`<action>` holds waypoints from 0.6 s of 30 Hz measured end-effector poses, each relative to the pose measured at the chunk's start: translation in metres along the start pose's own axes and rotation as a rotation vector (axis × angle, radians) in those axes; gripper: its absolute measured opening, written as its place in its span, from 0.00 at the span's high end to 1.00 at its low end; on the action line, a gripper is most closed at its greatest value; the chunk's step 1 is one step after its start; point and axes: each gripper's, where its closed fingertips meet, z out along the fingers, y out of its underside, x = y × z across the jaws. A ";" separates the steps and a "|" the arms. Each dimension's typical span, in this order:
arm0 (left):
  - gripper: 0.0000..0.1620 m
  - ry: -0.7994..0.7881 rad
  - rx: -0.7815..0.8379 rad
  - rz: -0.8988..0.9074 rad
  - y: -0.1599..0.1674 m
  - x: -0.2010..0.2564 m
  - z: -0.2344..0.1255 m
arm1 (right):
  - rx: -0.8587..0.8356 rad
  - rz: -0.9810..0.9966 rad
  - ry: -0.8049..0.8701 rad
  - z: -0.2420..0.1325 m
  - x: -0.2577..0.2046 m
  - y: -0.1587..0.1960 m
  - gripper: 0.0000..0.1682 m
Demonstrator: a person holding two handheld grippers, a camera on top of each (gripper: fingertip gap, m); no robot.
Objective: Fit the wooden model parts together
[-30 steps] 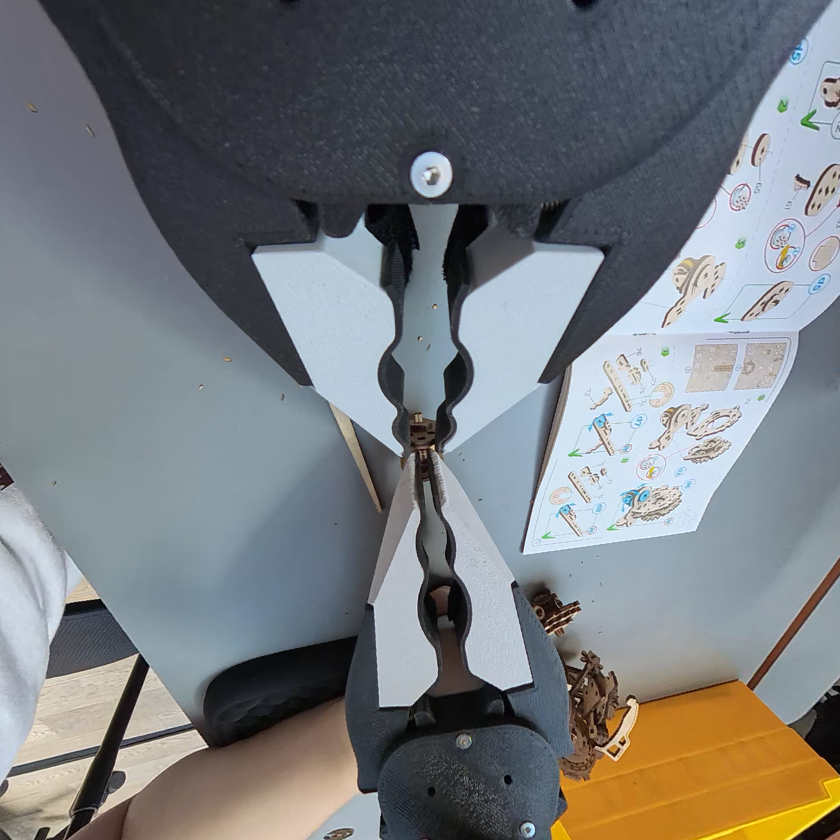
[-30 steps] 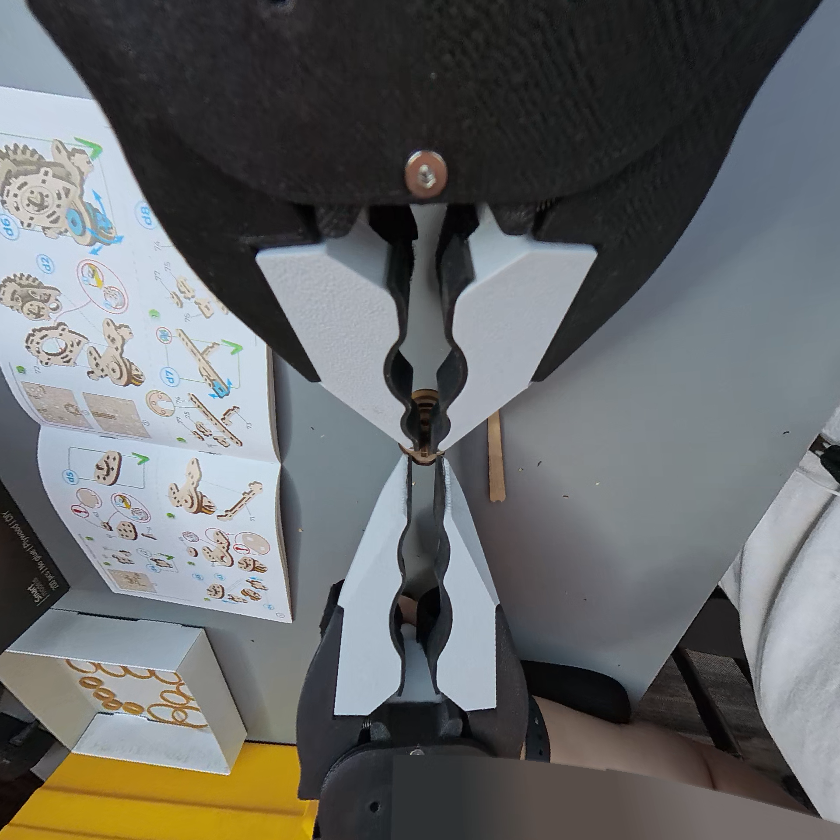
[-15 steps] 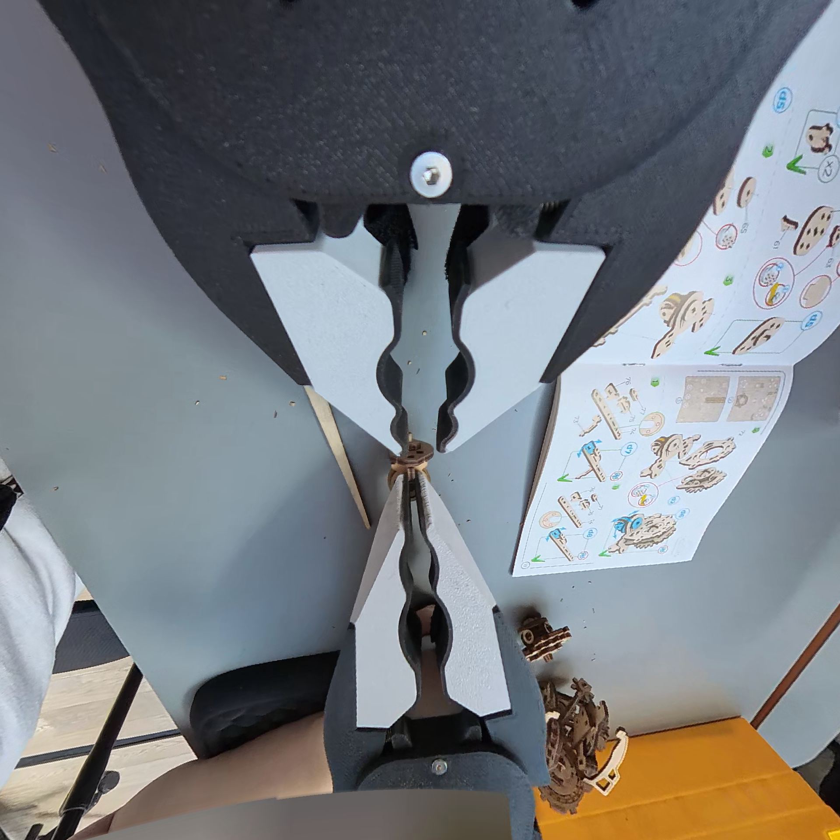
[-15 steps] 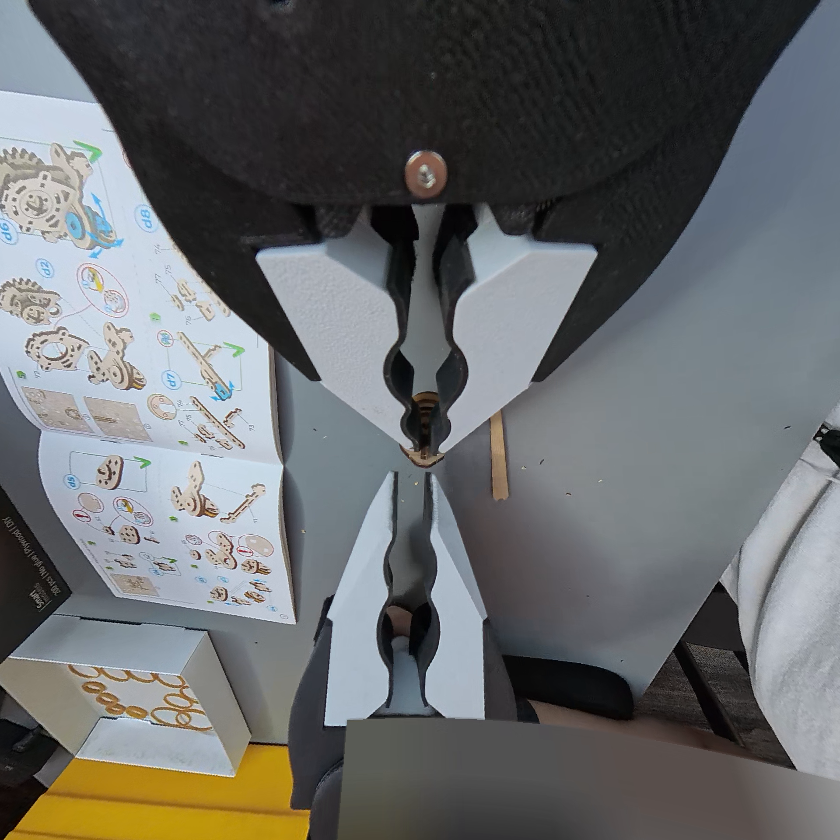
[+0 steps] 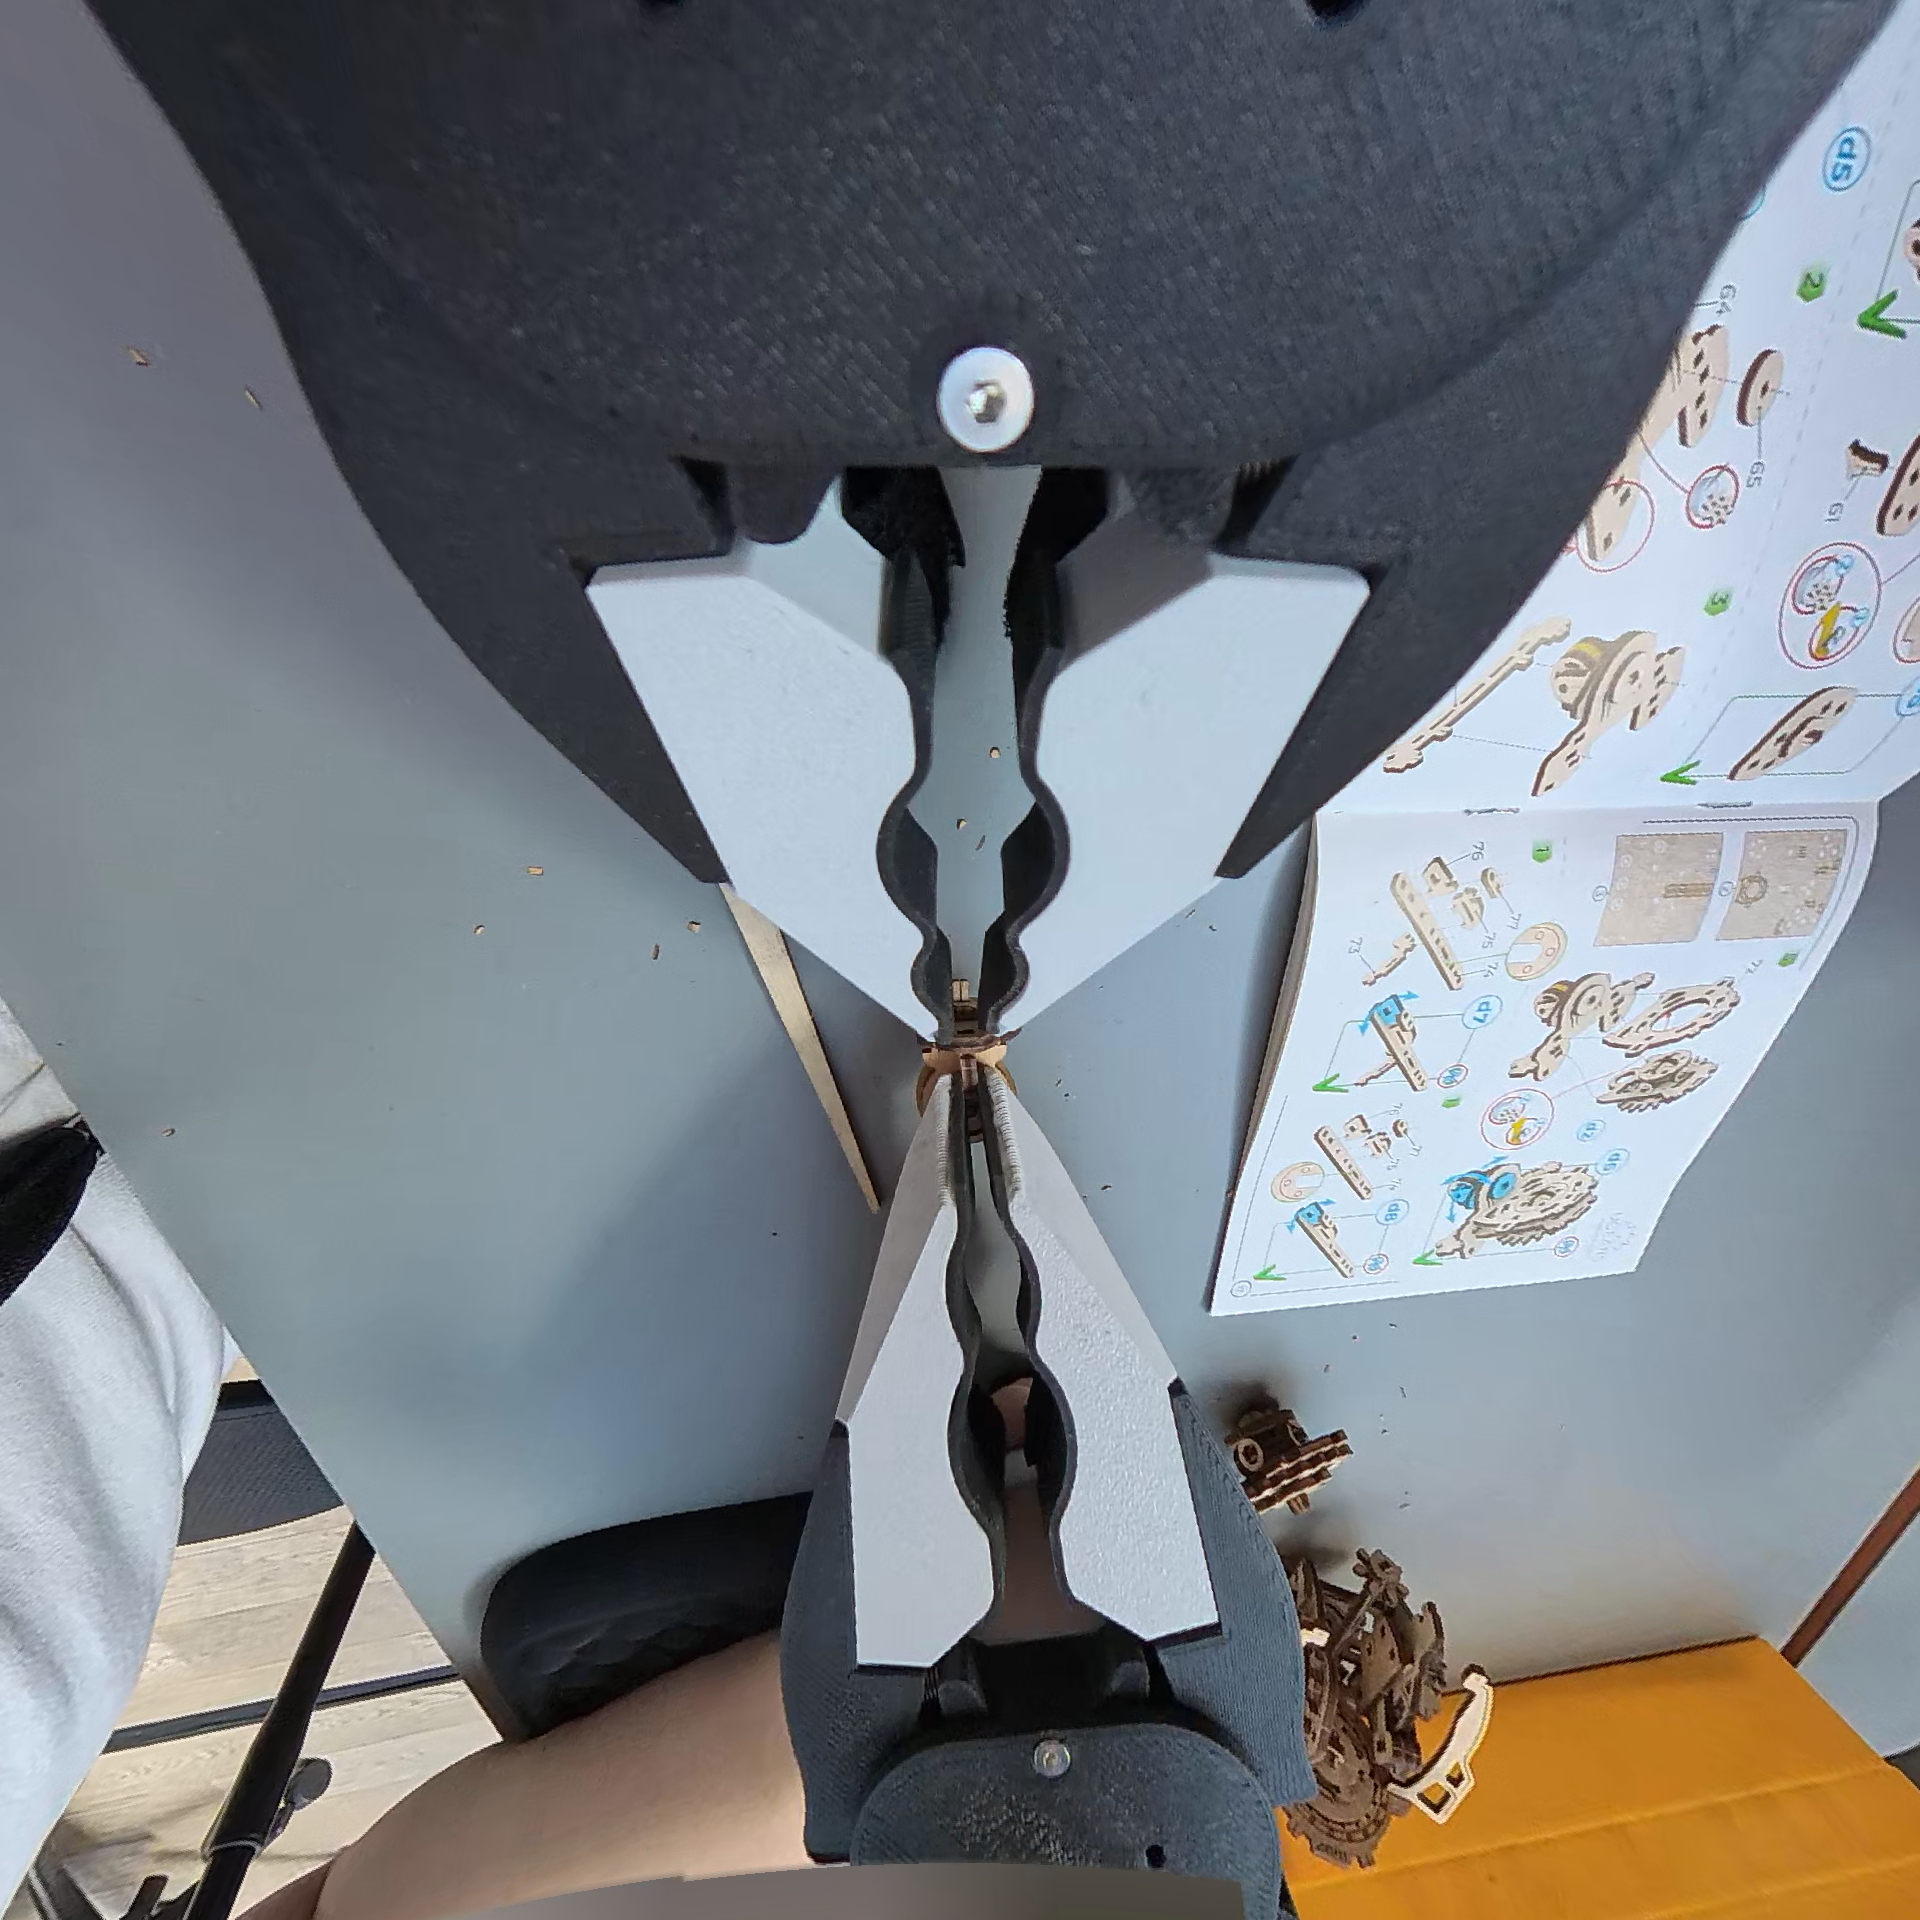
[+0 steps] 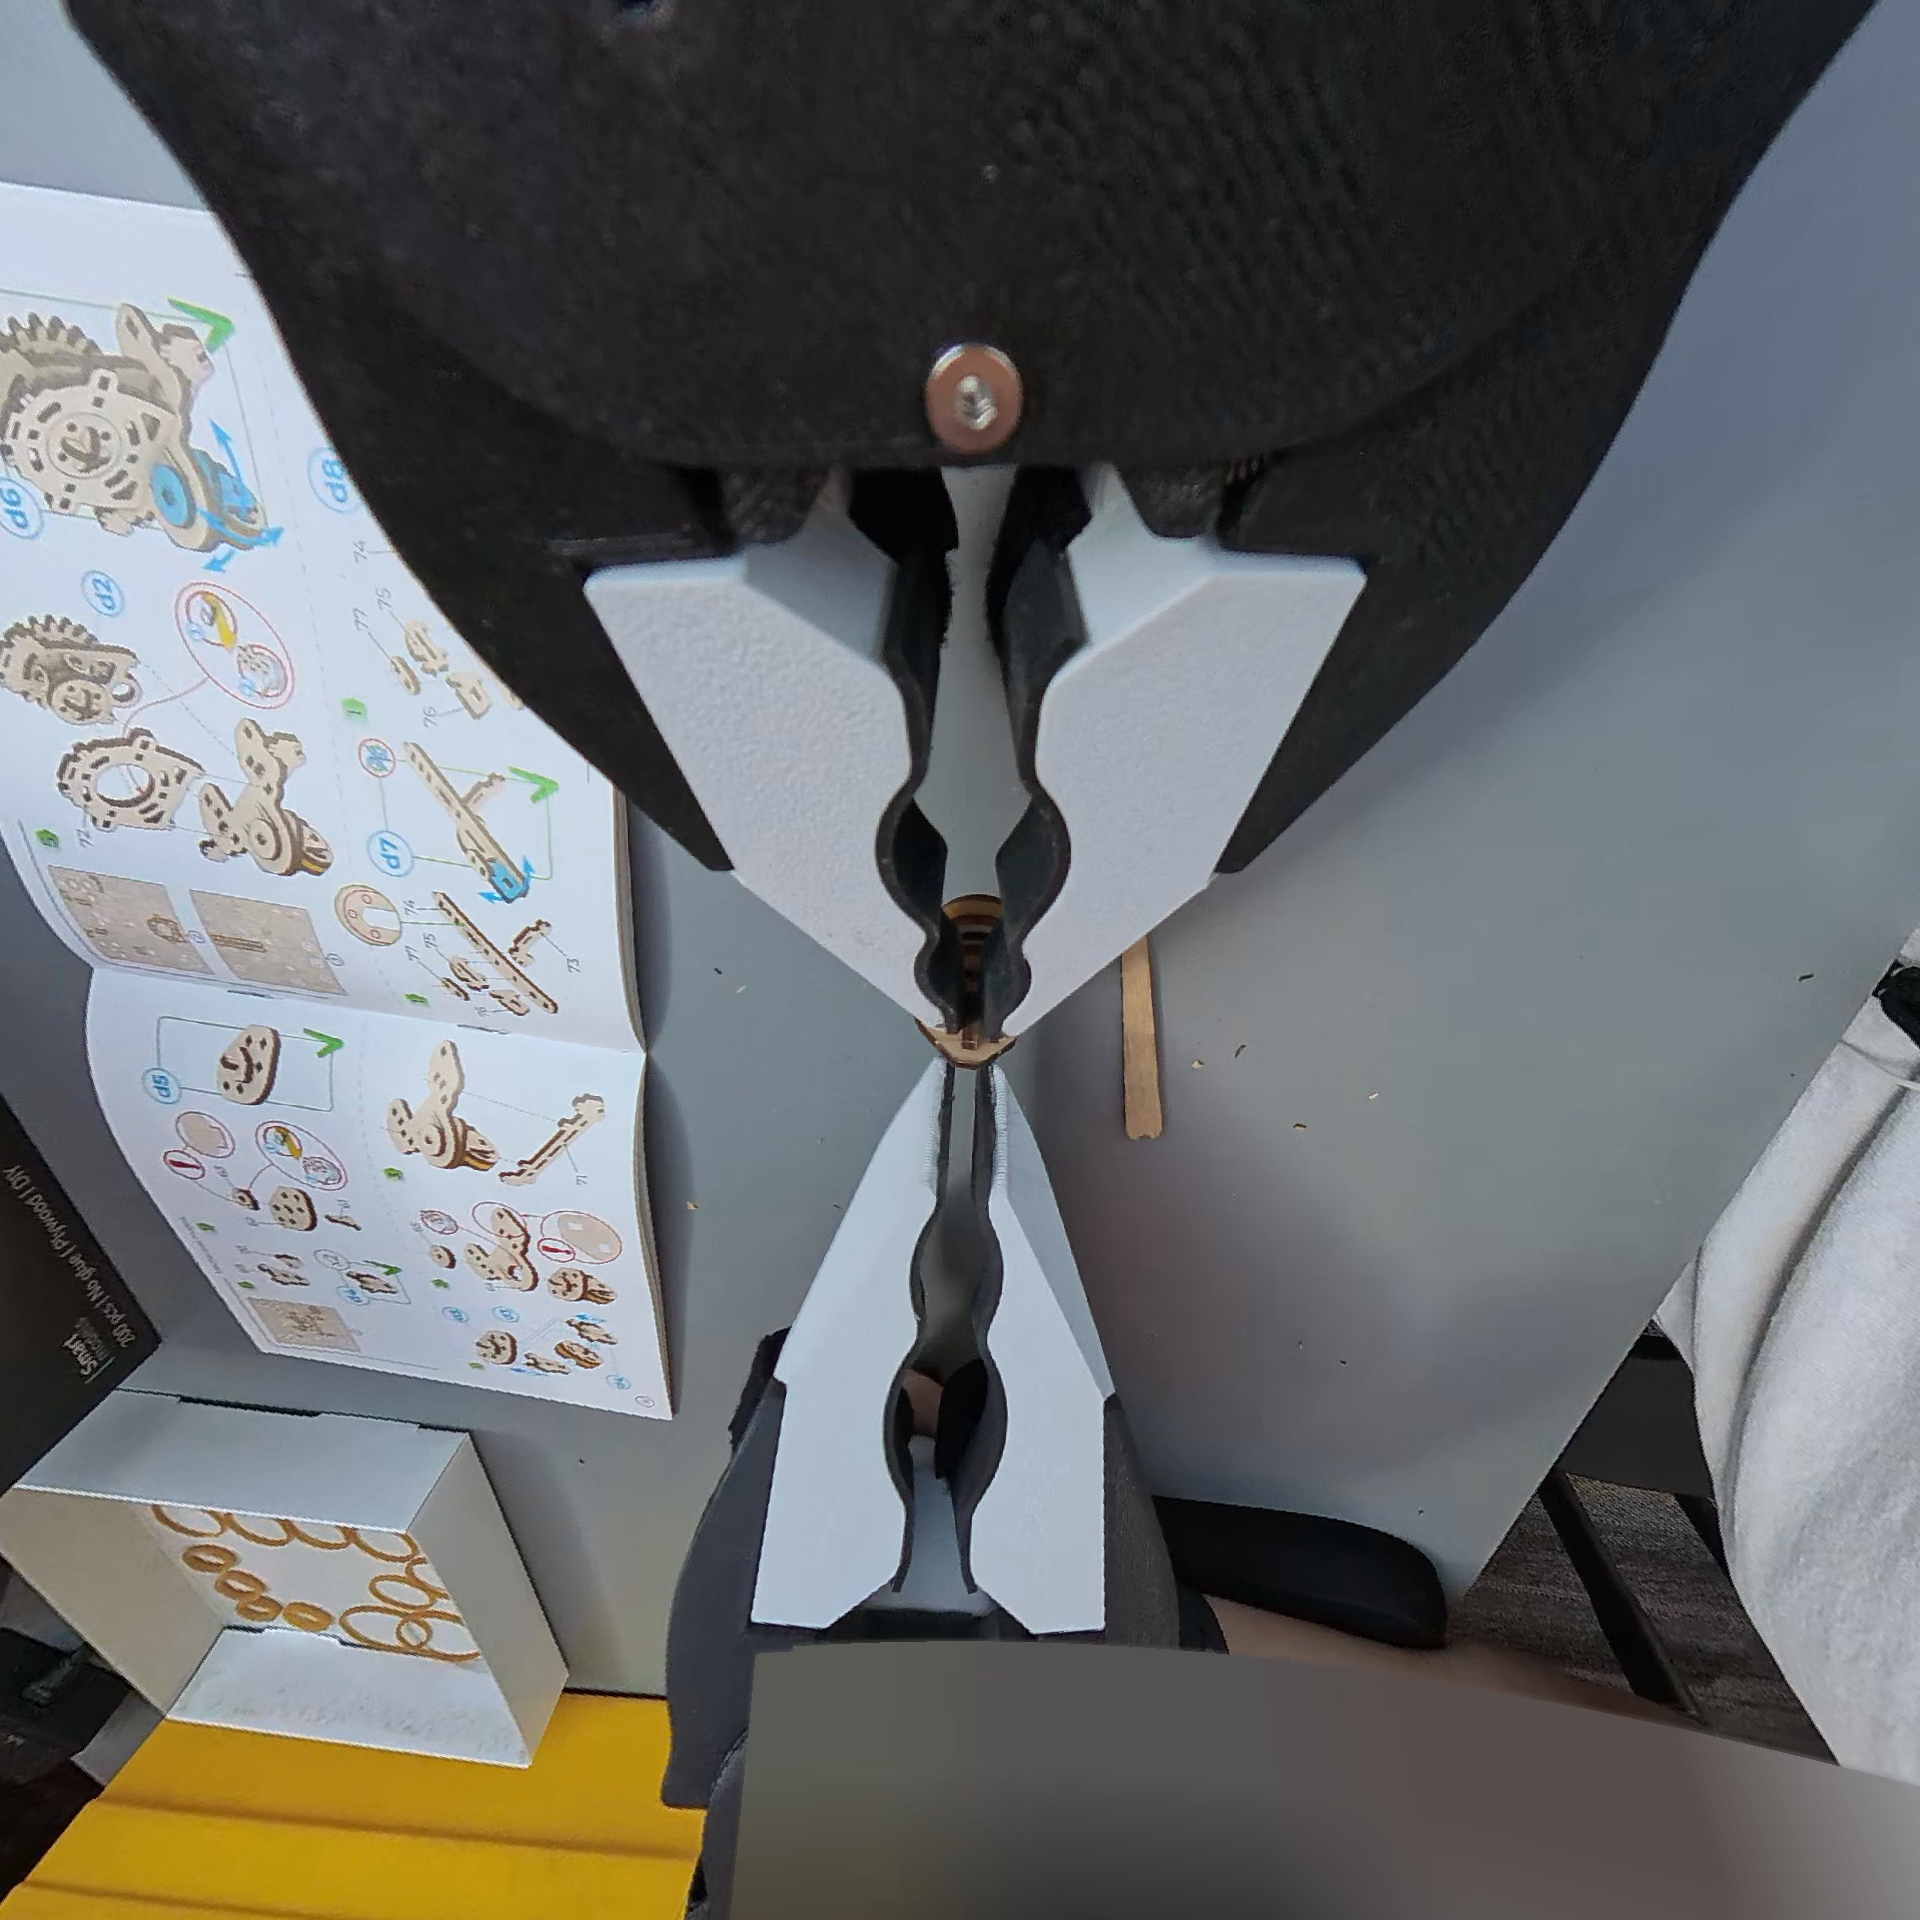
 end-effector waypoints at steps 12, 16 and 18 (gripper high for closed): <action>0.99 -0.004 0.000 0.021 0.000 0.000 0.000 | -0.008 -0.004 0.000 0.001 -0.001 0.001 0.99; 0.99 -0.008 0.000 0.024 0.000 -0.001 0.000 | -0.018 0.001 0.012 0.001 0.000 0.001 0.99; 0.99 -0.007 0.002 0.029 -0.001 0.000 0.000 | -0.028 -0.025 0.023 0.001 -0.001 0.002 0.99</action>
